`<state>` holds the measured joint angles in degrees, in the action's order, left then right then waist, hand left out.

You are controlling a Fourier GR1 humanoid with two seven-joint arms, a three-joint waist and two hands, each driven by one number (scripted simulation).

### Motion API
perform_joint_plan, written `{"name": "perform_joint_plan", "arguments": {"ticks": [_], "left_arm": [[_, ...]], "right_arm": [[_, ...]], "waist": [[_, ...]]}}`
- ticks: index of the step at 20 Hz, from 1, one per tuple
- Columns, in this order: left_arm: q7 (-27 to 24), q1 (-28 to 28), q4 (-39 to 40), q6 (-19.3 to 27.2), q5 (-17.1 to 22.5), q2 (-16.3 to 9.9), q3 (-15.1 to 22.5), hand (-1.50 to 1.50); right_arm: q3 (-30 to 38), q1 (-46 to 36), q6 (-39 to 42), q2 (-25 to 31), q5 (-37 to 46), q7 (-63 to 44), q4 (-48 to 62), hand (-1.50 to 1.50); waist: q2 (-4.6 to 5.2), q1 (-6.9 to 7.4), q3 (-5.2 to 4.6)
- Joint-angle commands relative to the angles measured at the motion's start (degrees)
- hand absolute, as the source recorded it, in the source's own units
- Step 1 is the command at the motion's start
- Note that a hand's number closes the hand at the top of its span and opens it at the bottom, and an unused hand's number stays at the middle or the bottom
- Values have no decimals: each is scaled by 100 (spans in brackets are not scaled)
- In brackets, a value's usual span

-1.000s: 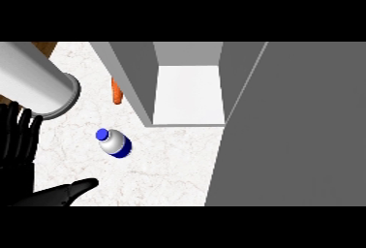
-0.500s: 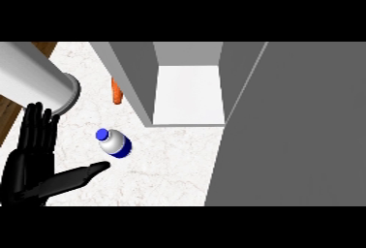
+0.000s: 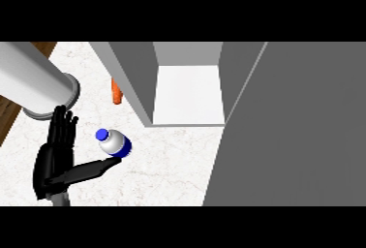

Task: Pick up the bottled water, place it into the cabinet and close the cabinet

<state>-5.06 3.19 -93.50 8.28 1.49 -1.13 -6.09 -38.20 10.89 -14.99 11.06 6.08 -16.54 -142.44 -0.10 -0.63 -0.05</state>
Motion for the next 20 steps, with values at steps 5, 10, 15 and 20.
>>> {"name": "perform_joint_plan", "arguments": {"ticks": [5,10,15,20], "left_arm": [[-602,-478,1173,216,-33,110,258,-150],[-1261,-238,1703,-247,248,78,-2,-150],[-1859,-820,2881,88,201,111,-115,-150],[-2065,-1013,3289,27,415,-14,-208,-150]], "right_arm": [[-38,-81,-168,149,611,-523,-652,-150],[-519,201,-283,264,831,-302,-771,-150],[-837,322,-425,339,1036,87,-424,-150],[-452,-163,-499,357,860,-457,-646,-150]], "waist": [[2,11,1],[-11,4,1],[-7,-47,-2],[2,7,-2]]}}
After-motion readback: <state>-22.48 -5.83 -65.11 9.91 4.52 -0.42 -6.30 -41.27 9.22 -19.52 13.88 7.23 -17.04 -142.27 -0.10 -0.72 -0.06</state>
